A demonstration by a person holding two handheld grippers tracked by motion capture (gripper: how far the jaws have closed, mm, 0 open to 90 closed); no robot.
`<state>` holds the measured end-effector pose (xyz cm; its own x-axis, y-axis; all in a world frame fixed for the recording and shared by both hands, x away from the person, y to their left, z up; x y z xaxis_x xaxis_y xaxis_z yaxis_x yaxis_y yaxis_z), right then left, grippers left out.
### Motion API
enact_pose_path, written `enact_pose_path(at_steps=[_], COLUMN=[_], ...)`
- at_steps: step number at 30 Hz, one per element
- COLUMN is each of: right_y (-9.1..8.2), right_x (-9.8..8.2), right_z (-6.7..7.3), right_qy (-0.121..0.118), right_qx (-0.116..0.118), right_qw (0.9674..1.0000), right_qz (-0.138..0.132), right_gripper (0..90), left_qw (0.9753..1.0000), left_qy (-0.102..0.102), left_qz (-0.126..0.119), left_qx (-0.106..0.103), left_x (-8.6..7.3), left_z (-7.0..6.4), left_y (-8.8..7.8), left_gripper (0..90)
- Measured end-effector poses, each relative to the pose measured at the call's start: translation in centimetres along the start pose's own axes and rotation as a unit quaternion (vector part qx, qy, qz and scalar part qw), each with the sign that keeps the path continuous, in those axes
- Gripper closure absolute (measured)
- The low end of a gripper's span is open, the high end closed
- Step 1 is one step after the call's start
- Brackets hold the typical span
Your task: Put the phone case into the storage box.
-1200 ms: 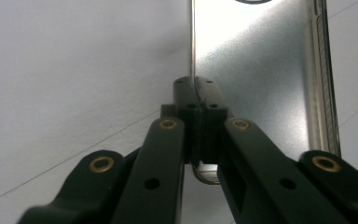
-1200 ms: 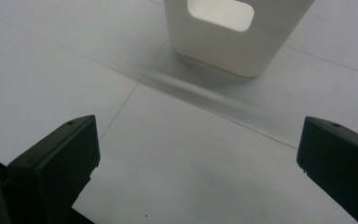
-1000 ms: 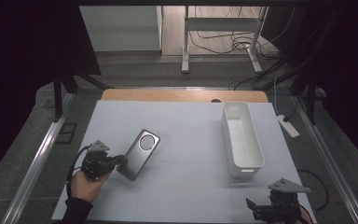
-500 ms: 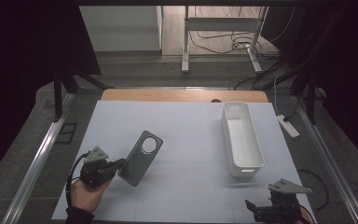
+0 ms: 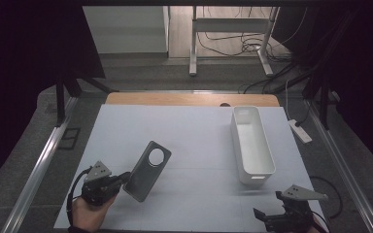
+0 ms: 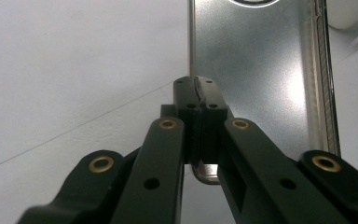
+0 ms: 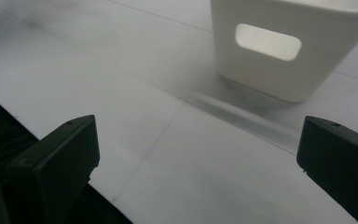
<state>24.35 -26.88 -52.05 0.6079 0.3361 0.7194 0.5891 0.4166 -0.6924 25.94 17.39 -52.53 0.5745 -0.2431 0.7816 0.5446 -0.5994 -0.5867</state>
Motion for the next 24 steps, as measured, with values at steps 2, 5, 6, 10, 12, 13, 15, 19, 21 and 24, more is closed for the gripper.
enact_pose_path(at_steps=[2,5,6,10,12,13,15,19,21,24], right_y=[0.0,-0.2,-0.2,-0.4,-0.4,-0.4,-0.3,0.3,0.5,0.9], right_x=[0.2,0.5,0.6,1.3,1.6,1.7,2.0,2.7,2.9,3.5], right_z=[0.2,0.5,0.6,1.4,1.7,1.8,1.9,2.0,2.2,2.5], right_qy=[0.001,0.001,0.003,0.008,0.008,0.008,0.008,0.002,-0.002,-0.008], right_qx=[0.01,0.024,0.03,0.061,0.067,0.066,0.068,0.064,0.065,0.067], right_qw=[0.9999,0.9997,0.9995,0.9978,0.9972,0.9974,0.9973,0.9978,0.9977,0.9977], right_qz=[-0.002,-0.005,-0.009,-0.025,-0.03,-0.028,-0.027,-0.019,-0.016,-0.009], right_gripper=[0.0,0.0,0.0,0.0,0.0,0.0,0.0,0.0,0.0,0.0], left_qw=[1.0,1.0,1.0,1.0,0.9999,0.9999,0.9999,0.9998,0.9997,0.9996], left_qy=[0.0,0.0,0.0,0.001,0.0,0.001,0.001,0.004,0.007,0.006], left_qz=[0.001,0.002,0.003,0.004,0.003,0.004,0.005,0.004,0.004,0.003], left_qx=[-0.001,-0.003,-0.003,-0.006,-0.01,-0.012,-0.016,-0.021,-0.022,-0.028], left_x=[-0.1,-0.3,-0.4,-0.4,-0.4,-0.4,-0.4,-0.2,-0.1,0.1], left_z=[-0.2,-0.5,-0.6,-1.1,-1.2,-1.3,-1.4,-1.7,-1.7,-1.9], left_y=[0.0,-0.1,-0.1,0.0,0.2,0.3,0.5,0.8,0.9,1.1], left_gripper=[88.9,88.9,88.9,88.9,88.9,88.9,88.9,88.9,88.9,88.9])
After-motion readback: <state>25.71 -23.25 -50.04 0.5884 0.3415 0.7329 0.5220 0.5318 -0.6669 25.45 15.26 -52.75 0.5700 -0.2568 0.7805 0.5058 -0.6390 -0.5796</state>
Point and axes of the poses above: each handheld gripper's, and its own axes: y roughly forward along the jaws, x roughly out of its top, z roughly to its left, the point moved 8 cm from there along y, roughly forward along the jaws, and after that the axes turned 6 degrees about -x, right-handed, at the moved point
